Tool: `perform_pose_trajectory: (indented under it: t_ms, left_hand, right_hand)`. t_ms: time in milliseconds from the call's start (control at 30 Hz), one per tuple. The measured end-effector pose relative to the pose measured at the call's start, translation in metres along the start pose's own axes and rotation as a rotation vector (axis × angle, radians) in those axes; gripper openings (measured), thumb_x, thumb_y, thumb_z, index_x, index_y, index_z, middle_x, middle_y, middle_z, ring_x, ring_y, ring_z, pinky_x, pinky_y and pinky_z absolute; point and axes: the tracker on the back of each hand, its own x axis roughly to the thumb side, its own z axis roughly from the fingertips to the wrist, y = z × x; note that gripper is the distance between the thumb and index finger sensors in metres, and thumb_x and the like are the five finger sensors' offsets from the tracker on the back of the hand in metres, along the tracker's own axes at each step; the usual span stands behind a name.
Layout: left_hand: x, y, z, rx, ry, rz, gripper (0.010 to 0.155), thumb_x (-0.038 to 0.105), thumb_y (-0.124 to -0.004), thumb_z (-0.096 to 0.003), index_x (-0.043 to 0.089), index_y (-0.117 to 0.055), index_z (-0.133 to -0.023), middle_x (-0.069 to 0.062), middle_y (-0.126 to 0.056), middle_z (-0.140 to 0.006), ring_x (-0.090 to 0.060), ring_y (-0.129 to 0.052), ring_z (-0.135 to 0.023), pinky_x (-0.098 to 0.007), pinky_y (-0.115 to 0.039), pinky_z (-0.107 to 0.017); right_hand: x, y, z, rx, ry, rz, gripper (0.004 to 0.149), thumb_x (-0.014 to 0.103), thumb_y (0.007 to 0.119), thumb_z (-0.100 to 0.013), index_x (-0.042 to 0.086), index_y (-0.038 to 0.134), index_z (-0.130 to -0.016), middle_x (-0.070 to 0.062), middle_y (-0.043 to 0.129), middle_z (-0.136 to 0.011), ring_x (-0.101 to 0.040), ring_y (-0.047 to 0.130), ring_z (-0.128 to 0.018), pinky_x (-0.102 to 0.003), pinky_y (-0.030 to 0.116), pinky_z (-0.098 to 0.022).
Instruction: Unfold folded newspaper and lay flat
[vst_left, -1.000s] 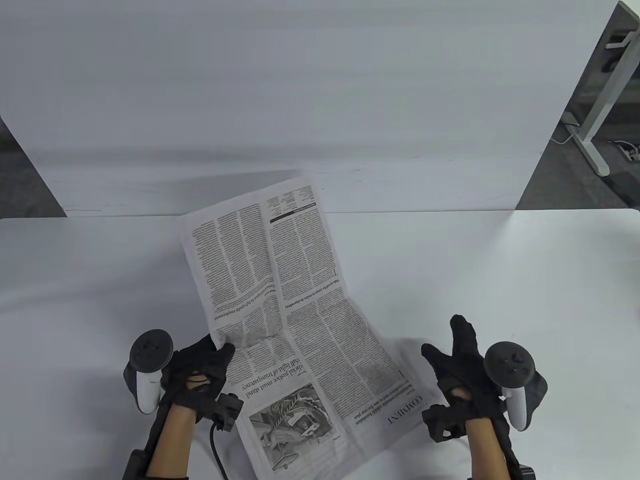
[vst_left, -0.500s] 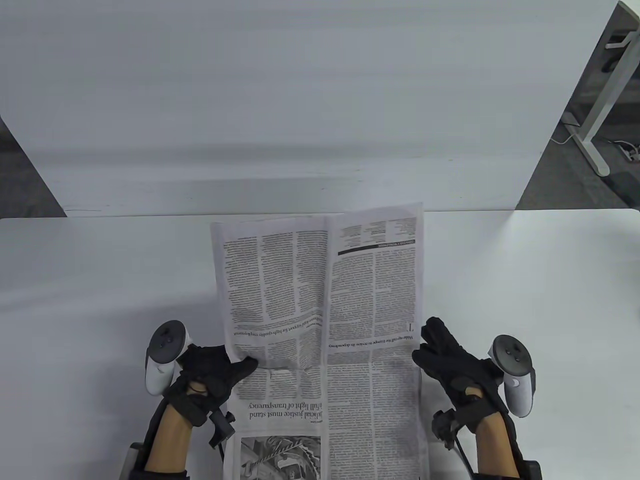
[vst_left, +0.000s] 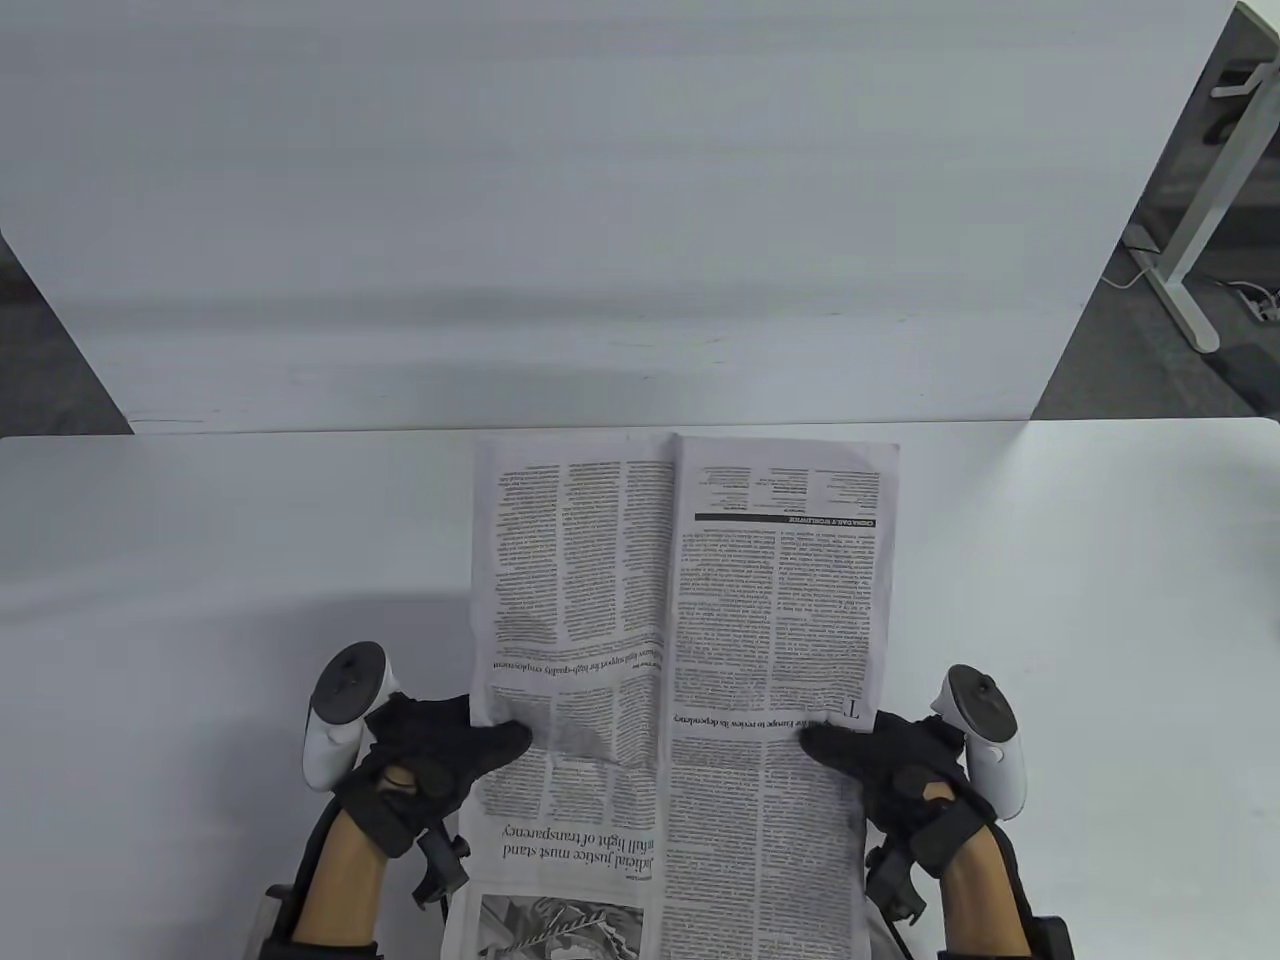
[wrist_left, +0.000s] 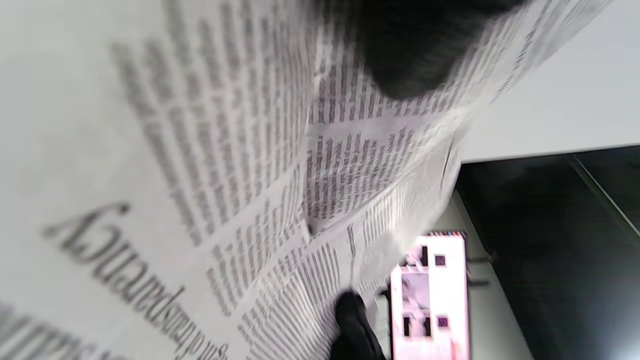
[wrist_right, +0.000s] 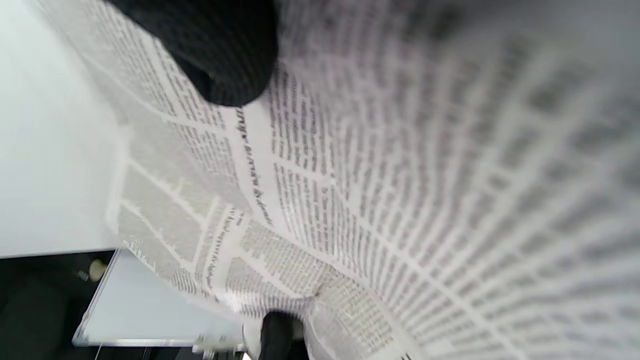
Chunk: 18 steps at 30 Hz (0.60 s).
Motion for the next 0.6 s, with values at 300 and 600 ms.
perform_pose_trajectory:
  t_ms: [300, 600]
  left_hand:
    - [0.018, 0.020, 0.024, 0.469, 0.019, -0.459, 0.089, 0.060, -0.085, -0.0417, 0.035, -0.039, -0.114, -0.011, -0.034, -0.123, -0.060, -0.032, -0.110, -0.071, -0.023, -0.077]
    - [0.015, 0.008, 0.017, 0.508, 0.176, -0.892, 0.087, 0.058, -0.079, -0.0443, 0.037, -0.031, -0.113, -0.008, -0.013, -0.121, -0.051, -0.006, -0.110, -0.070, -0.009, -0.076]
  right_hand:
    - [-0.006, -0.014, 0.014, -0.310, 0.022, -0.163, 0.045, 0.031, 0.078, -0.053, 0.014, 0.079, -0.094, -0.016, 0.097, -0.087, -0.039, 0.109, -0.061, -0.041, 0.095, -0.036]
    - [-0.031, -0.010, 0.021, -0.490, 0.095, -0.519, 0.053, 0.029, 0.067, -0.056, 0.021, 0.055, -0.106, -0.020, 0.070, -0.107, -0.049, 0.091, -0.081, -0.048, 0.093, -0.048]
